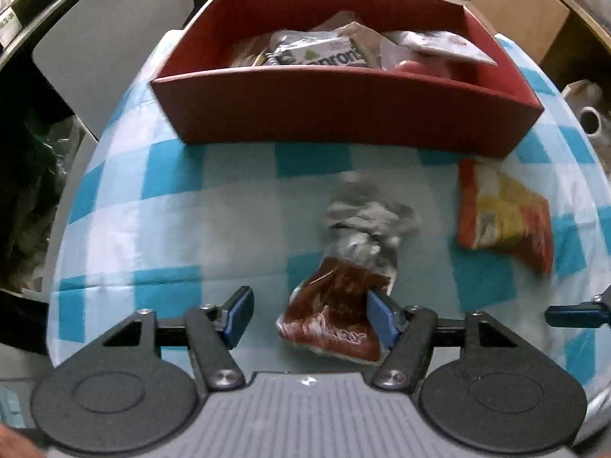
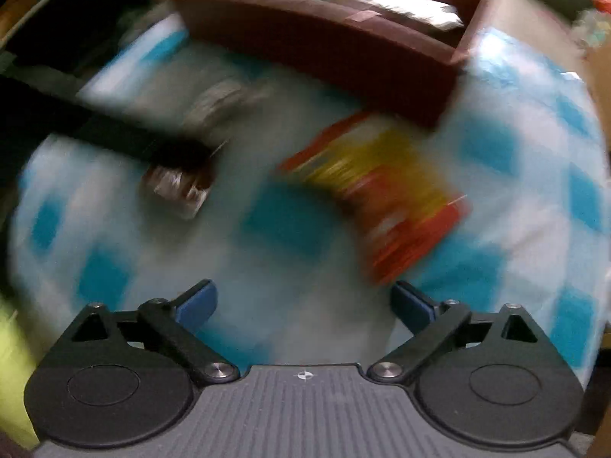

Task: Organize snacks
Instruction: 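Close left tool on brown sauce packet while right tool grasps red-yellow chip bag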

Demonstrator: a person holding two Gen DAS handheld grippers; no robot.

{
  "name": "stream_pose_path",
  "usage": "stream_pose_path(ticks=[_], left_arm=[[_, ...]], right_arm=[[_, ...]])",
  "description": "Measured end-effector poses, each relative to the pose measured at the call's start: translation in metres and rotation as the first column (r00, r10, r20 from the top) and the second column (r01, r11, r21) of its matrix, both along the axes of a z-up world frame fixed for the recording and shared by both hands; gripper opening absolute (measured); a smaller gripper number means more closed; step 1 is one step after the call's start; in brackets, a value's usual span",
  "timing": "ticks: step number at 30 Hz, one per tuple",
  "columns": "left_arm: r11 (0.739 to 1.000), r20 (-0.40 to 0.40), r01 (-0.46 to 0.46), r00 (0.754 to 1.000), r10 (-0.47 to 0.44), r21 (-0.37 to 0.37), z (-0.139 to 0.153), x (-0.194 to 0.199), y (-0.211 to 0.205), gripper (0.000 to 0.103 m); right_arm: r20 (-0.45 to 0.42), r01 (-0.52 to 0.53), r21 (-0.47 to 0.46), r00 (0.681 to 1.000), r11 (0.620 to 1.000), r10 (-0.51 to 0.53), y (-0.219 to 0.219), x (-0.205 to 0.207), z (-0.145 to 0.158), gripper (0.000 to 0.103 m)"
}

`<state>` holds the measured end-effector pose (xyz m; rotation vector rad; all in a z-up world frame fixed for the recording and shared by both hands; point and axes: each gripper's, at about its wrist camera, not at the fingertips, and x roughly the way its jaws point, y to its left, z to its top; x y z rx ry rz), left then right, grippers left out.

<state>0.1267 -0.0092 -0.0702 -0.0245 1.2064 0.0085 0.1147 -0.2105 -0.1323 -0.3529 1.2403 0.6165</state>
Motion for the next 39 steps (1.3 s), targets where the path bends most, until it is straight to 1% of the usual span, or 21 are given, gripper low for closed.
stream_pose_path(ticks=[1, 3, 4, 5, 7, 10, 14, 16, 18, 19, 21, 22, 23, 24, 26, 28, 30, 32, 34, 37, 39], left_arm=[[1.0, -0.014, -0.013, 1.0, 0.012, -0.028, 0.0, -0.002, 0.007, 0.059], [0.993, -0.037, -0.037, 0.999, 0.033, -0.115, -0.004, -0.002, 0.018, 0.059], [0.989, -0.032, -0.039, 0.999, 0.034, -0.144, -0.005, -0.002, 0.02, 0.059], [0.989, -0.019, -0.024, 1.0, 0.022, -0.145, -0.005, -0.001, 0.018, 0.059], [0.991, 0.003, 0.053, 0.999, -0.053, -0.126, -0.004, 0.006, 0.01, 0.059], [0.972, 0.016, 0.199, 0.98, -0.199, -0.122, 0.001, 0.02, 0.004, 0.059], [0.927, 0.047, 0.363, 0.932, -0.361, -0.09, 0.01, 0.041, -0.004, 0.061], [0.887, 0.041, 0.456, 0.89, -0.454, -0.073, 0.01, 0.045, -0.015, 0.061], [0.836, -0.007, 0.549, 0.836, -0.549, 0.017, 0.003, 0.042, -0.031, 0.065], [0.813, 0.002, 0.58, 0.814, -0.581, 0.049, 0.002, 0.037, -0.036, 0.064], [0.792, 0.013, 0.605, 0.794, -0.608, 0.083, 0.007, 0.029, -0.043, 0.049], [0.799, 0.009, 0.598, 0.8, -0.599, 0.061, 0.009, 0.026, -0.044, 0.034], [0.814, 0.01, 0.579, 0.815, -0.58, 0.052, 0.012, 0.024, -0.046, 0.026], [0.823, 0.012, 0.565, 0.824, -0.566, 0.051, 0.013, 0.022, -0.048, 0.022], [0.854, 0.025, 0.52, 0.853, -0.521, 0.027, 0.015, 0.015, -0.049, 0.02], [0.872, 0.03, 0.486, 0.874, -0.485, -0.053, 0.014, 0.013, -0.049, 0.019], [0.892, 0.024, 0.431, 0.902, -0.432, -0.139, 0.011, 0.013, -0.044, 0.018], [0.908, 0.033, 0.39, 0.92, -0.39, -0.151, 0.009, 0.01, -0.046, 0.018], [0.917, 0.058, 0.378, 0.926, -0.373, -0.126, 0.008, 0.006, -0.05, 0.019], [0.925, 0.078, 0.375, 0.926, -0.37, -0.063, 0.0, -0.007, -0.054, 0.03], [0.936, 0.081, 0.341, 0.939, -0.335, -0.084, -0.002, -0.005, -0.05, 0.031]], right_arm=[[0.012, -0.024, 0.02, 1.0, 1.0, 0.024, 0.001, -0.007, 0.007, 0.098], [0.097, -0.053, 0.011, 0.994, 0.999, 0.052, 0.0, -0.01, 0.023, 0.098], [0.142, -0.07, 0.007, 0.987, 0.997, 0.069, -0.002, -0.005, 0.03, 0.098], [0.177, -0.084, -0.002, 0.981, 0.996, 0.083, -0.006, 0.003, 0.035, 0.099], [0.207, -0.114, -0.042, 0.971, 0.993, 0.121, -0.011, 0.03, 0.033, 0.102], [0.169, -0.202, -0.131, 0.96, 0.971, 0.223, -0.006, 0.063, 0.015, 0.102], [0.127, -0.263, -0.127, 0.952, 0.956, 0.279, 0.007, 0.09, -0.002, 0.101], [0.1, -0.27, -0.119, 0.954, 0.955, 0.283, 0.017, 0.096, -0.01, 0.102], [0.086, -0.246, -0.089, 0.964, 0.965, 0.253, 0.018, 0.095, -0.011, 0.103], [0.088, -0.23, -0.097, 0.967, 0.968, 0.239, 0.017, 0.092, -0.011, 0.103], [0.077, -0.177, -0.112, 0.979, 0.978, 0.186, 0.014, 0.088, -0.012, 0.103], [0.071, -0.169, -0.119, 0.981, 0.978, 0.179, 0.014, 0.083, -0.012, 0.103], [0.056, -0.17, -0.129, 0.982, 0.977, 0.178, 0.015, 0.08, -0.013, 0.103], [0.051, -0.162, -0.135, 0.984, 0.977, 0.17, 0.018, 0.078, -0.013, 0.102], [0.04, -0.096, -0.096, 0.994, 0.991, 0.101, 0.015, 0.083, -0.01, 0.1], [0.021, -0.01, -0.008, 1.0, 1.0, 0.01, 0.005, 0.09, -0.003, 0.096], [0.009, 0.078, 0.057, 0.997, 0.995, -0.078, -0.004, 0.094, 0.0, 0.09], [0.001, 0.116, 0.079, 0.993, 0.99, -0.117, -0.006, 0.093, -0.001, 0.09], [0.047, 0.088, 0.025, 0.995, 0.996, -0.089, 0.004, 0.087, -0.004, 0.088], [0.103, 0.044, -0.092, 0.994, 0.995, -0.035, 0.019, 0.077, -0.01, 0.089], [0.106, 0.027, -0.097, 0.994, 0.995, -0.017, 0.02, 0.075, -0.012, 0.09]])
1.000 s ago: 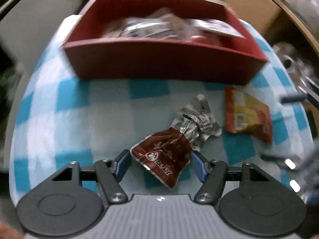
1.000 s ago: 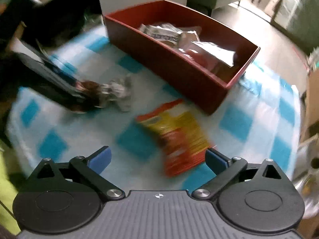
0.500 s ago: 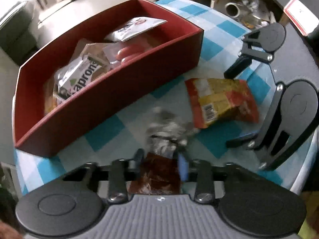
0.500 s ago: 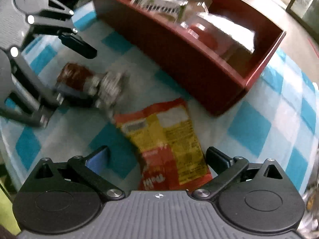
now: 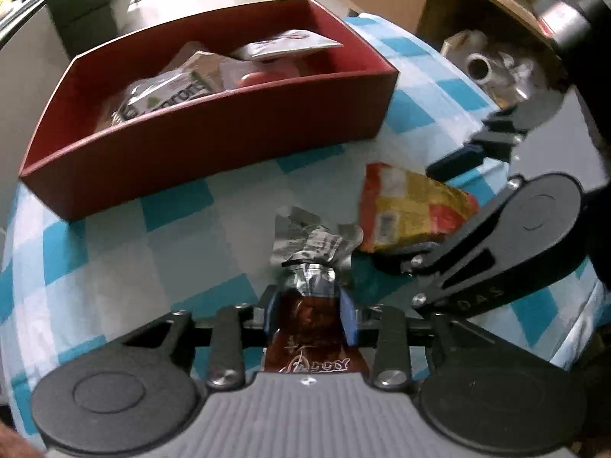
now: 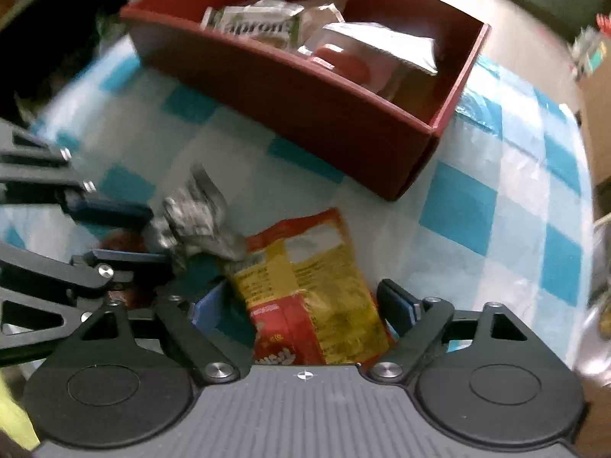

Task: Organize snacks
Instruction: 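Close left tool on brown sauce packet while right tool grasps red-yellow chip bag, then carry sauce packet with left tool while right tool carries chip bag into box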

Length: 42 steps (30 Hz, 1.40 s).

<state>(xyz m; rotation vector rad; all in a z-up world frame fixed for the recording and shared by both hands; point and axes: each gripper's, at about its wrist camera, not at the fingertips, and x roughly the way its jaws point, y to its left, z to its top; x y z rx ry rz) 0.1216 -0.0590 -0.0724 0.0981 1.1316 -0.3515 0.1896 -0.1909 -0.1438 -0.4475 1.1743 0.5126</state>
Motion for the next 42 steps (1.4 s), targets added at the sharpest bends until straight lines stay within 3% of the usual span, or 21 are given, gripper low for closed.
stream_pose_path(ticks=[3, 6, 7, 9, 12, 14, 16, 17, 20, 23, 24, 26, 27, 29, 30, 34, 37, 42], left_arm=[[1.0, -0.011, -0.016, 1.0, 0.016, -0.018, 0.001, 0.001, 0.002, 0.03], [0.998, -0.023, -0.041, 0.999, 0.04, -0.044, 0.0, -0.001, 0.007, 0.028], [0.996, -0.039, -0.065, 0.997, 0.062, -0.068, 0.0, 0.001, 0.009, 0.027], [0.971, -0.118, -0.125, 0.988, 0.102, -0.205, 0.0, 0.004, 0.022, 0.026], [0.945, -0.136, -0.152, 0.984, 0.117, -0.29, 0.007, 0.003, 0.028, 0.026], [0.936, -0.137, -0.164, 0.982, 0.126, -0.312, 0.013, 0.0, 0.028, 0.027], [0.949, -0.132, -0.137, 0.986, 0.103, -0.285, 0.013, -0.005, 0.02, 0.026], [0.954, -0.135, -0.137, 0.985, 0.104, -0.266, 0.009, -0.006, 0.018, 0.026], [0.936, -0.2, -0.208, 0.968, 0.154, -0.283, -0.011, -0.005, 0.03, 0.025], [0.937, -0.171, -0.209, 0.971, 0.165, -0.28, -0.011, -0.01, 0.029, 0.025], [0.932, -0.171, -0.223, 0.969, 0.179, -0.286, -0.011, -0.009, 0.028, 0.025], [0.939, -0.147, -0.214, 0.973, 0.18, -0.268, -0.01, -0.011, 0.022, 0.023], [0.946, -0.132, -0.198, 0.977, 0.168, -0.256, -0.009, -0.013, 0.019, 0.024], [0.929, -0.159, -0.219, 0.971, 0.178, -0.298, -0.006, -0.01, 0.018, 0.023], [0.924, -0.17, -0.224, 0.969, 0.178, -0.31, -0.005, -0.008, 0.018, 0.023], [0.9, -0.184, -0.241, 0.966, 0.184, -0.362, 0.007, -0.004, 0.025, 0.023], [0.899, -0.14, -0.224, 0.973, 0.184, -0.376, 0.026, -0.003, 0.028, 0.023], [0.894, -0.085, -0.213, 0.977, 0.195, -0.393, 0.051, 0.01, 0.034, 0.023]], right_arm=[[-0.034, 0.004, 0.016, 0.999, 1.0, -0.004, -0.009, 0.01, -0.001, 0.093], [-0.054, -0.042, -0.033, 0.998, 0.999, 0.041, -0.01, 0.005, 0.005, 0.093], [-0.049, -0.04, -0.046, 0.998, 0.998, 0.038, -0.008, 0.004, 0.005, 0.093], [-0.066, 0.002, -0.034, 0.998, 0.999, -0.004, -0.009, 0.0, 0.006, 0.092], [-0.096, 0.057, 0.041, 0.994, 0.998, -0.053, -0.017, -0.017, 0.013, 0.085], [-0.167, 0.183, 0.165, 0.974, 0.969, -0.156, -0.034, -0.013, 0.018, 0.073], [-0.216, 0.253, 0.236, 0.955, 0.938, -0.203, -0.043, -0.011, 0.018, 0.067], [-0.196, 0.241, 0.218, 0.96, 0.946, -0.199, -0.04, -0.013, 0.018, 0.066], [-0.159, 0.226, 0.174, 0.967, 0.958, -0.199, -0.031, -0.02, 0.017, 0.064], [-0.176, 0.247, 0.201, 0.961, 0.948, -0.213, -0.032, -0.024, 0.014, 0.065], [-0.202, 0.281, 0.249, 0.951, 0.927, -0.234, -0.041, -0.022, 0.014, 0.064], [-0.349, 0.374, 0.418, 0.908, 0.828, -0.233, -0.067, -0.011, 0.01, 0.072], [-0.347, 0.371, 0.44, 0.91, 0.818, -0.226, -0.067, -0.014, 0.01, 0.076], [-0.363, 0.382, 0.456, 0.904, 0.804, -0.224, -0.067, -0.011, 0.005, 0.08], [-0.359, 0.368, 0.466, 0.91, 0.805, -0.208, -0.064, -0.011, 0.005, 0.084], [-0.339, 0.351, 0.478, 0.919, 0.805, -0.2, -0.057, -0.009, 0.014, 0.084], [-0.321, 0.349, 0.52, 0.925, 0.78, -0.201, -0.057, -0.008, 0.029, 0.084], [-0.273, 0.319, 0.539, 0.942, 0.78, -0.197, -0.052, 0.002, 0.056, 0.084]])
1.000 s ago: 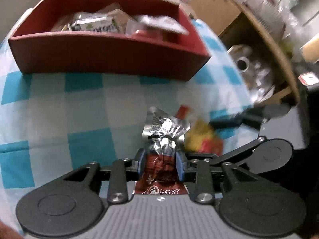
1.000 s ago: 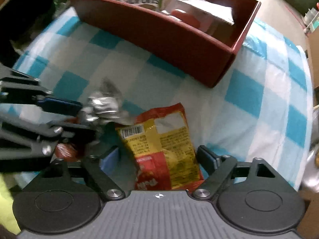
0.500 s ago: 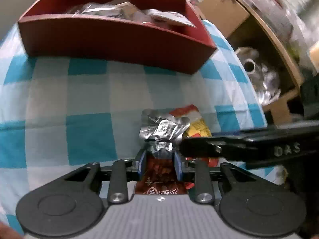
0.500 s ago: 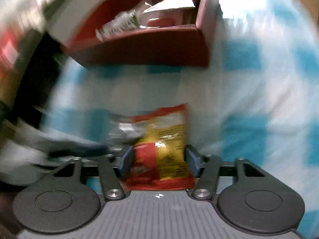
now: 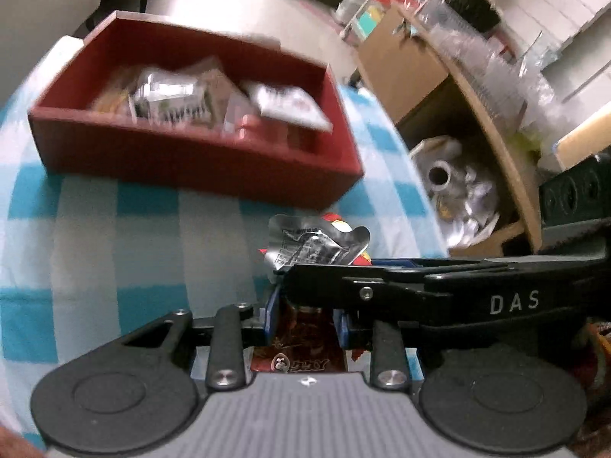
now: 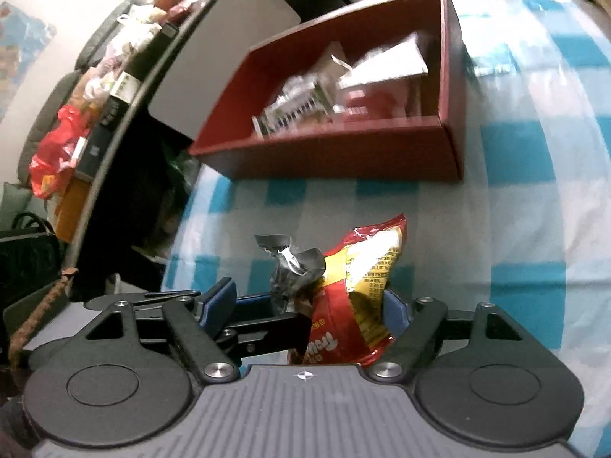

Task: Organize snacks
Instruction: 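Carry sauce packet with left tool while right tool carries chip bag into box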

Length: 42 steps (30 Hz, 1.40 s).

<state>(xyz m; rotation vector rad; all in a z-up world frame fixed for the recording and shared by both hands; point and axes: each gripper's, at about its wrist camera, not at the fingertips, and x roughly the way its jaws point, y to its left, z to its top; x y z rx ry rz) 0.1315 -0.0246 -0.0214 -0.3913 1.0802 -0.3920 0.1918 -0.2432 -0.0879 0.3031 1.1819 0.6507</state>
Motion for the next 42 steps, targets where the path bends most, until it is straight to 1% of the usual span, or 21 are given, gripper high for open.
stream_pose_path(ticks=[4, 8, 10, 13, 17, 19, 25, 29, 31, 33, 34, 36, 39, 41, 42], left_arm=[[1.0, 0.087, -0.006, 0.996, 0.004, 0.017, 0.032, 0.017, 0.005, 0.023], [0.998, 0.165, -0.026, 0.986, 0.016, 0.056, 0.059, 0.039, 0.008, 0.023], [0.997, 0.195, -0.038, 0.981, 0.023, 0.073, 0.069, 0.052, 0.012, 0.023], [0.994, 0.216, -0.058, 0.976, 0.037, 0.092, 0.075, 0.071, 0.017, 0.023], [0.99, 0.229, -0.079, 0.972, 0.051, 0.114, 0.071, 0.095, 0.023, 0.022], [0.989, 0.228, -0.084, 0.972, 0.054, 0.124, 0.063, 0.104, 0.025, 0.022], [0.98, 0.184, -0.094, 0.981, 0.06, 0.177, 0.03, 0.127, 0.026, 0.021], [0.972, 0.163, -0.109, 0.984, 0.075, 0.207, 0.013, 0.134, 0.027, 0.021], [0.962, 0.183, -0.12, 0.98, 0.076, 0.246, 0.012, 0.132, 0.026, 0.022], [0.945, 0.209, -0.136, 0.975, 0.075, 0.296, 0.011, 0.128, 0.026, 0.024], [0.943, 0.211, -0.144, 0.974, 0.081, 0.301, 0.011, 0.126, 0.028, 0.024], [0.944, 0.194, -0.159, 0.975, 0.105, 0.288, 0.01, 0.122, 0.034, 0.025], [0.948, 0.174, -0.19, 0.974, 0.148, 0.257, 0.008, 0.111, 0.044, 0.027], [0.942, 0.17, -0.212, 0.97, 0.172, 0.259, 0.008, 0.097, 0.047, 0.036], [0.939, 0.175, -0.224, 0.968, 0.182, 0.262, 0.008, 0.09, 0.048, 0.038]], right_arm=[[0.07, 0.006, 0.032, 0.997, 0.999, -0.008, 0.005, 0.014, 0.029, 0.085], [0.141, -0.001, 0.025, 0.99, 1.0, -0.002, 0.019, 0.036, 0.059, 0.087], [0.171, -0.001, 0.027, 0.985, 1.0, -0.003, 0.026, 0.046, 0.068, 0.088], [0.194, 0.004, 0.04, 0.981, 0.999, -0.011, 0.034, 0.064, 0.077, 0.088], [0.207, 0.013, 0.035, 0.978, 0.999, -0.02, 0.044, 0.089, 0.08, 0.088], [0.202, 0.017, 0.036, 0.979, 0.999, -0.024, 0.047, 0.1, 0.076, 0.088], [0.141, 0.045, 0.036, 0.989, 0.998, -0.05, 0.048, 0.124, 0.046, 0.088], [0.119, 0.074, -0.003, 0.99, 0.997, -0.073, 0.043, 0.132, 0.027, 0.087], [0.119, 0.091, -0.02, 0.989, 0.996, -0.088, 0.04, 0.131, 0.023, 0.088], [0.141, 0.101, -0.066, 0.986, 0.993, -0.091, 0.037, 0.128, 0.022, 0.089], [0.146, 0.103, -0.081, 0.985, 0.991, -0.09, 0.036, 0.125, 0.022, 0.09], [0.165, 0.126, -0.097, 0.98, 0.987, -0.109, 0.031, 0.117, 0.023, 0.09], [0.224, 0.17, -0.119, 0.964, 0.978, -0.14, 0.024, 0.098, 0.028, 0.09], [0.251, 0.189, -0.125, 0.956, 0.974, -0.153, 0.021, 0.083, 0.03, 0.095], [0.261, 0.194, -0.127, 0.953, 0.973, -0.156, 0.02, 0.075, 0.03, 0.095]])
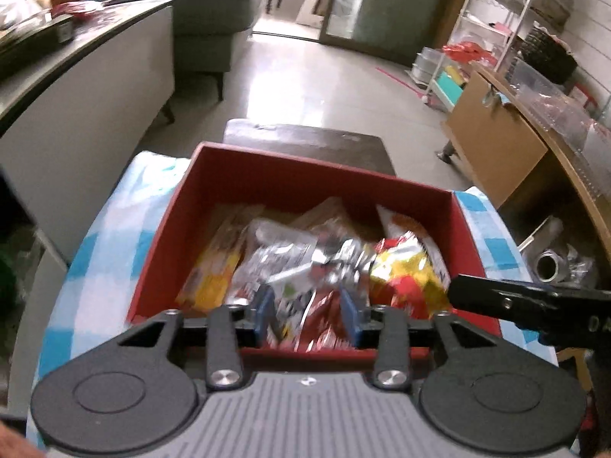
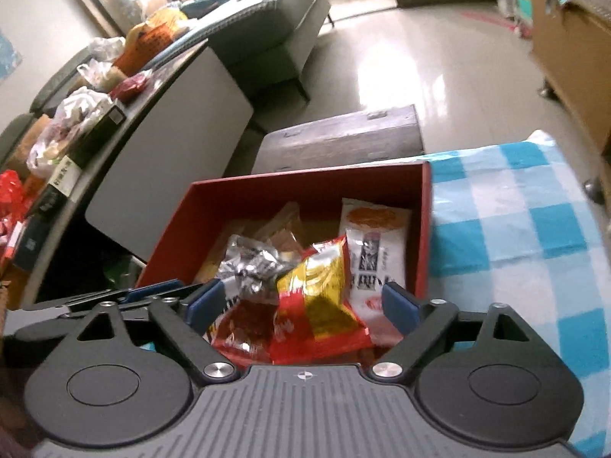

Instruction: Organize snacks

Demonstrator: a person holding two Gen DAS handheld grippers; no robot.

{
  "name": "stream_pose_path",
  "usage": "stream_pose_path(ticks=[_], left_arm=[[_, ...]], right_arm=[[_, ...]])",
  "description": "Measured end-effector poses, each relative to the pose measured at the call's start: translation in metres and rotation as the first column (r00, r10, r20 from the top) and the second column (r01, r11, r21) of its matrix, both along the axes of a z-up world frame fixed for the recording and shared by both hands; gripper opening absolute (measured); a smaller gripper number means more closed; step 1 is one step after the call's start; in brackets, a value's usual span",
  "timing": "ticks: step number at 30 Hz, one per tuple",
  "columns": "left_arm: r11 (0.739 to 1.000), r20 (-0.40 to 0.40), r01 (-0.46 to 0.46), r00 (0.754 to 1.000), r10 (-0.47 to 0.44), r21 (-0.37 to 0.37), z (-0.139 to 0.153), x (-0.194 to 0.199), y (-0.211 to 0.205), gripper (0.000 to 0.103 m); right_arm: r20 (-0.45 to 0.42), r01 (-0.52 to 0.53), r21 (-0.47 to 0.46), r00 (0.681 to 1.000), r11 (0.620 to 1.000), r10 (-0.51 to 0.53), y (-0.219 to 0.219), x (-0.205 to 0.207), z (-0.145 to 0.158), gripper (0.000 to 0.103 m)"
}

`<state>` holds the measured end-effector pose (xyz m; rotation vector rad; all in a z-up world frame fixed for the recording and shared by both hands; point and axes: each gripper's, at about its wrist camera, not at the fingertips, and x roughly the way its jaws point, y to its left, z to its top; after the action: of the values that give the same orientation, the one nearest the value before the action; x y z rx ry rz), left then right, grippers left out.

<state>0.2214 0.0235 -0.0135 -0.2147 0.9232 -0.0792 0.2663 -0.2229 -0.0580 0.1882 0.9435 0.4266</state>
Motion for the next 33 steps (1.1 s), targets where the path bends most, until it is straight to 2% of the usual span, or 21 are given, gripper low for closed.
stream_pose_path(ticks=[1, 5, 10, 16, 20, 33], left_arm=[[1.0, 0.006, -0.008, 1.0, 0.008, 0.004, 0.0, -0.008, 0.0, 0.043], [1.0, 0.026, -0.025, 0.999, 0.025, 0.005, 0.004, -0.041, 0.0, 0.049], [0.998, 0.044, -0.033, 0.999, 0.031, 0.052, 0.008, -0.07, -0.007, 0.056], [0.999, 0.037, 0.003, 0.999, -0.004, 0.047, 0.008, -0.093, -0.016, 0.059], [0.997, 0.041, 0.017, 0.999, -0.02, 0.08, 0.01, -0.107, -0.023, 0.06], [0.996, 0.022, 0.031, 0.999, -0.033, 0.084, 0.007, -0.136, -0.026, 0.06]], right_arm=[[0.005, 0.004, -0.006, 1.0, 1.0, -0.004, 0.0, -0.008, 0.0, 0.095], [0.023, 0.032, -0.07, 0.999, 0.997, -0.03, 0.004, -0.034, -0.002, 0.098], [-0.03, 0.052, -0.022, 0.998, 0.998, -0.053, -0.003, -0.06, -0.012, 0.099], [-0.036, 0.061, -0.001, 0.997, 0.998, -0.061, -0.006, -0.092, -0.012, 0.103], [-0.033, 0.069, -0.019, 0.997, 0.997, -0.07, -0.006, -0.109, -0.013, 0.103], [-0.038, 0.078, -0.043, 0.996, 0.996, -0.079, -0.009, -0.141, -0.019, 0.103]])
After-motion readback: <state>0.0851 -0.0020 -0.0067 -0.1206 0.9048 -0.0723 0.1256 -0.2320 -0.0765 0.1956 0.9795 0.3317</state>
